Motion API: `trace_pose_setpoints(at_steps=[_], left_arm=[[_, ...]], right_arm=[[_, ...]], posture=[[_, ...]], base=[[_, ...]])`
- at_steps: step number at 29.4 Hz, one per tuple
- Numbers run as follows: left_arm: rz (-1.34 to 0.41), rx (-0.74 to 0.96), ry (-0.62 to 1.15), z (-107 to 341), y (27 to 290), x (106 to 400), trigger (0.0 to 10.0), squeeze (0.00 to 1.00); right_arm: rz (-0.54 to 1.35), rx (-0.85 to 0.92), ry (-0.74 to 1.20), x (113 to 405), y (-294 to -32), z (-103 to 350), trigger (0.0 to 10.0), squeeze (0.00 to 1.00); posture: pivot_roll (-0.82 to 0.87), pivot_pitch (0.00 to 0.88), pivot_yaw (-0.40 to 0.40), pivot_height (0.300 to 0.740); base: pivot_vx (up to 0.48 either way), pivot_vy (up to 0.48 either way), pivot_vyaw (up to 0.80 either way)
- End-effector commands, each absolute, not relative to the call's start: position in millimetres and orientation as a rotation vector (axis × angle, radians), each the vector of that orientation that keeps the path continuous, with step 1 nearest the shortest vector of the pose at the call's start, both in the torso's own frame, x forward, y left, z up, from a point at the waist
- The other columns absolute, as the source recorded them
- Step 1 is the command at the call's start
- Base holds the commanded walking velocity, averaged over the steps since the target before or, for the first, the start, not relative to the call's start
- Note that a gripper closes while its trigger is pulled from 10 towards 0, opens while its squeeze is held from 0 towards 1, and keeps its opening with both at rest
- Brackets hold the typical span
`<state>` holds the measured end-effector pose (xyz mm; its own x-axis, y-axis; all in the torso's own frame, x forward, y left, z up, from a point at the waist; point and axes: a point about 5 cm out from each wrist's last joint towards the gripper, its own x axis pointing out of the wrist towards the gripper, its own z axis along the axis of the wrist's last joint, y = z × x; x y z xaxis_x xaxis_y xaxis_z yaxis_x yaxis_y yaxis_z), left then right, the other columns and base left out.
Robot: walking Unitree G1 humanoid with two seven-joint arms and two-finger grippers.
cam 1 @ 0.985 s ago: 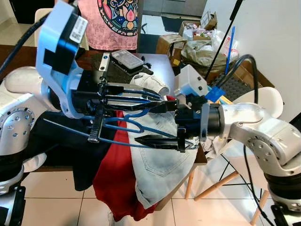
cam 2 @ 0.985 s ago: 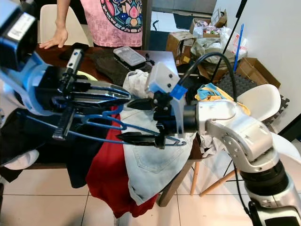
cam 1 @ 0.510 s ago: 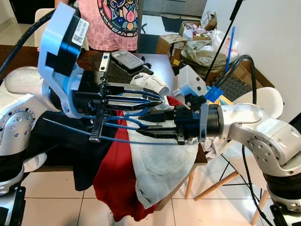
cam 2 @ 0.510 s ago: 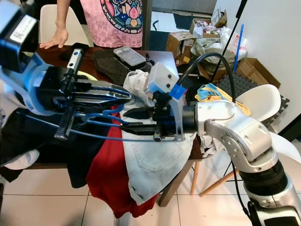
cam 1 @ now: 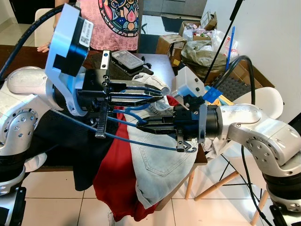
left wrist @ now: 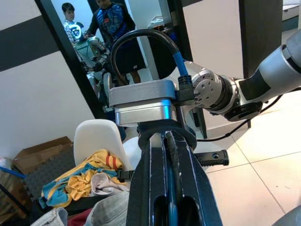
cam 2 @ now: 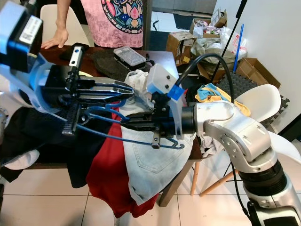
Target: Hang hanger
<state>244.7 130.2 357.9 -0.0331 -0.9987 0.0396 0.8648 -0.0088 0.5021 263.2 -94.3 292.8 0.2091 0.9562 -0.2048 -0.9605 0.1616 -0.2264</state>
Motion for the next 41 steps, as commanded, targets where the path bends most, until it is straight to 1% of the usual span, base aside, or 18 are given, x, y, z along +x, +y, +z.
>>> trace_pose_setpoints(at_steps=[1, 5, 7, 9, 14, 16, 21, 23, 27, 30, 32, 33, 34, 35, 37, 38, 39, 41], left_arm=[[-1.588, 0.327, -0.420, 355, 127, 245, 10.0, 1.00], [-1.587, 0.314, -0.414, 356, 128, 245, 10.0, 1.00], [-1.548, 0.304, -0.426, 360, 131, 250, 10.0, 1.00], [-1.432, 0.315, -0.470, 371, 142, 259, 10.0, 1.00], [-1.393, 0.325, -0.482, 374, 146, 261, 10.0, 1.00], [-1.304, 0.319, -0.551, 391, 162, 260, 10.0, 1.00], [-1.273, 0.311, -0.580, 397, 168, 258, 10.0, 1.00], [-1.206, 0.321, -0.606, 404, 177, 257, 10.0, 1.00], [-0.739, 0.254, -0.655, 423, 227, 270, 10.0, 1.00], [-0.666, 0.236, -0.652, 423, 233, 273, 10.0, 1.00], [-0.490, 0.225, -0.618, 419, 247, 282, 10.0, 1.00], [-0.415, 0.225, -0.608, 415, 252, 285, 10.0, 0.63], [-0.415, 0.225, -0.608, 415, 252, 285, 10.0, 0.63], [-0.300, 0.231, -0.575, 404, 259, 290, 10.0, 0.00], [-0.230, 0.237, -0.555, 397, 263, 292, 10.0, 0.00], [-0.028, 0.235, -0.489, 376, 277, 298, 10.0, 0.00], [0.053, 0.234, -0.458, 365, 283, 300, 10.0, 0.00], [0.053, 0.234, -0.458, 365, 283, 300, 10.0, 0.00]], right_arm=[[1.367, -0.334, 0.009, 262, -93, 294, 0.0, 0.00], [1.366, -0.333, 0.008, 262, -93, 294, 0.0, 0.00], [1.361, -0.333, 0.009, 262, -94, 293, 0.0, 0.00], [1.317, -0.340, 0.027, 268, -101, 290, 0.0, 0.00], [1.299, -0.343, 0.035, 269, -104, 289, 0.0, 0.00], [1.213, -0.342, 0.054, 279, -116, 287, 0.0, 0.00], [1.178, -0.340, 0.059, 282, -121, 286, 0.0, 0.00], [1.128, -0.331, 0.059, 288, -127, 286, 0.0, 0.00], [0.888, -0.261, 0.047, 312, -155, 290, 0.0, 0.00], [0.851, -0.247, 0.044, 315, -159, 291, 0.0, 0.00], [0.753, -0.190, 0.032, 325, -167, 294, 0.0, 0.00], [0.700, -0.159, 0.019, 330, -171, 296, 0.0, 0.00], [0.700, -0.159, 0.019, 330, -171, 296, 0.0, 0.00], [0.622, -0.109, -0.012, 336, -177, 299, 3.9, 0.00], [0.573, -0.076, -0.032, 340, -181, 301, 3.9, 0.00], [0.542, -0.001, -0.095, 345, -183, 307, 10.0, 0.00], [0.546, 0.028, -0.124, 345, -181, 310, 10.0, 0.00], [0.546, 0.028, -0.124, 345, -181, 310, 10.0, 0.00]], posture=[[0.16, 0.094, -0.063, 0.740], [0.16, 0.096, -0.063, 0.740], [0.16, 0.098, -0.064, 0.740], [0.16, 0.104, -0.061, 0.740], [0.16, 0.104, -0.061, 0.740], [0.17, 0.110, -0.064, 0.740], [0.17, 0.110, -0.064, 0.740], [0.18, 0.113, -0.064, 0.740], [0.19, 0.120, -0.069, 0.740], [0.19, 0.122, -0.069, 0.740], [0.20, 0.123, -0.068, 0.740], [0.20, 0.124, -0.067, 0.740], [0.20, 0.124, -0.067, 0.740], [0.21, 0.127, -0.066, 0.740], [0.21, 0.127, -0.066, 0.740], [0.21, 0.129, -0.065, 0.740], [0.21, 0.128, -0.064, 0.740], [0.21, 0.128, -0.064, 0.740]], base=[[0.000, 0.000, 0.00], [0.000, 0.000, 0.00], [0.000, 0.000, 0.00], [0.000, 0.000, 0.00], [0.000, 0.000, 0.00], [0.000, 0.000, 0.00], [0.000, 0.000, 0.00], [0.000, 0.000, 0.00], [0.000, 0.000, 0.00], [0.000, 0.000, 0.00], [0.000, 0.000, 0.00], [0.000, 0.000, 0.00], [0.000, 0.000, 0.00], [0.000, 0.000, 0.00], [0.000, 0.000, 0.00], [0.000, 0.000, 0.00], [0.000, 0.000, 0.00], [0.000, 0.000, 0.00]])
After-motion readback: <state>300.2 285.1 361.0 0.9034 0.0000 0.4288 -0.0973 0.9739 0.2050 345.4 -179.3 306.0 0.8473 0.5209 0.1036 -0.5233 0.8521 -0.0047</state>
